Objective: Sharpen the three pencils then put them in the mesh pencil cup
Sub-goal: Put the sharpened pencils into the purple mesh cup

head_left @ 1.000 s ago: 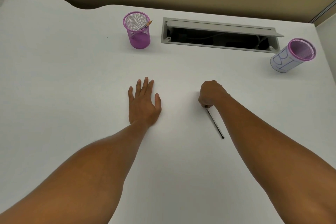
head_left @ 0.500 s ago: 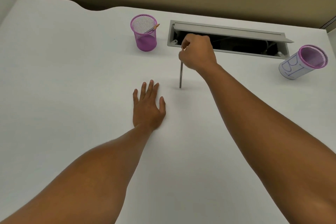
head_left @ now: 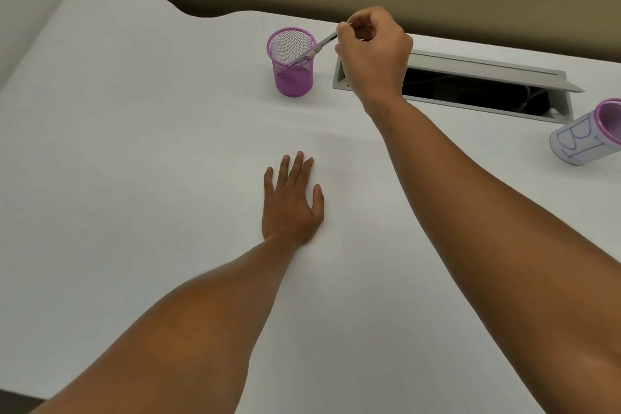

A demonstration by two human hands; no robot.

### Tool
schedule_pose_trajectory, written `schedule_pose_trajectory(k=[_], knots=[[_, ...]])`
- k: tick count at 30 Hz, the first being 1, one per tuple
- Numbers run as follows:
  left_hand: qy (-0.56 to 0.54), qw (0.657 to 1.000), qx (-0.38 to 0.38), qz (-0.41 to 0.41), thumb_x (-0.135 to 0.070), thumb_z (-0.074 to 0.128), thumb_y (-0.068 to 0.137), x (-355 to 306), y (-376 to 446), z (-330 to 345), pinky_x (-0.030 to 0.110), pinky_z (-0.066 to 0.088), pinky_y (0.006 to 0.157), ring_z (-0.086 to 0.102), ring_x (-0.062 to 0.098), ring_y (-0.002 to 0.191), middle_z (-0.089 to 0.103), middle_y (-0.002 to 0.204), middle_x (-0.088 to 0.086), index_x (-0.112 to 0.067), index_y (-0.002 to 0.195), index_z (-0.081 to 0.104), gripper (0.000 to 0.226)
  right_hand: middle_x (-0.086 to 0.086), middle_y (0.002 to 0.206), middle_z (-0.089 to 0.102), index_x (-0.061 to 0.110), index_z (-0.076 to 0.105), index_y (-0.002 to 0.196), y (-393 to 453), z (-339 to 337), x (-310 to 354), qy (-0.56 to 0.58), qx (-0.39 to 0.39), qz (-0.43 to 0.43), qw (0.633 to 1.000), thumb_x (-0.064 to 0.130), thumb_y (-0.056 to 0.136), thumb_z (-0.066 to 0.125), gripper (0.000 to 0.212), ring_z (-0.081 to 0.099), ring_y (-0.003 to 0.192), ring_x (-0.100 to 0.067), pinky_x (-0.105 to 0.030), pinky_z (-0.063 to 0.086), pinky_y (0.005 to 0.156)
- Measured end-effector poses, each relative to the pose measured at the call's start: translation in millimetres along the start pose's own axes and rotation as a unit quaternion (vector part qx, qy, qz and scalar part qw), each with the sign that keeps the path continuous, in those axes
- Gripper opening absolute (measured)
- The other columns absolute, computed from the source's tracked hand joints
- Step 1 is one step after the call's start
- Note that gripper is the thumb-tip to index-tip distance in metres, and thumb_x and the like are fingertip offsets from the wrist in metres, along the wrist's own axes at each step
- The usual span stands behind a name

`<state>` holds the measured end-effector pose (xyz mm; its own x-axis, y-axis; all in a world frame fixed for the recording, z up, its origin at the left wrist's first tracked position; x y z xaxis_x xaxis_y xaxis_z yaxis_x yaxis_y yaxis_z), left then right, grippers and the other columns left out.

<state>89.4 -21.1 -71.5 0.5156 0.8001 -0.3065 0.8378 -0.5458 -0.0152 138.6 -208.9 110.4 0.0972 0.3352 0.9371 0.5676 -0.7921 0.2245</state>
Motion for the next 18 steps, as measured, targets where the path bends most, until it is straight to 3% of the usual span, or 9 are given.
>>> schedule_pose_trajectory(k=[10,18], knots=[[-0.002,1.0,0.003,-0.005,-0.044,0.025,0.097,0.6,1.8,0.2,0.043,0.004,0.121,0.001,0.009,0.149,0.011,0.162,-0.011,-0.028,0.153,0.021,0.059,0.004,0.067,0.067,0.019,0.062,0.073,10.1,30.9,-3.5,0.026,0.009,0.019,0.999,0.014,0.08,0.065,0.01,0.068,0.065,-0.013,-0.025,0.056,0.064],[-0.004,1.0,0.001,-0.006,-0.044,0.026,0.097,0.8,1.7,0.5,0.044,0.005,0.12,0.002,0.01,0.149,0.013,0.162,-0.01,-0.028,0.153,0.022,0.059,0.009,0.062,0.064,0.018,0.062,0.072,11.6,39.4,-4.1,0.049,-0.032,0.017,0.998,0.011,0.081,0.065,0.012,0.063,0.061,-0.008,-0.023,0.055,0.061]])
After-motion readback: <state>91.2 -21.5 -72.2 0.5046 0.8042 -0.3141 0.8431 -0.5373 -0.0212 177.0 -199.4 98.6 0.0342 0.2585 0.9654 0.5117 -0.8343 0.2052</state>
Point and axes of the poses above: each hand's wrist, its own y-axis towards the middle knuckle, its own z-axis out of the palm, x = y × z, the point moved 6 cm from there along y, towards the middle knuckle
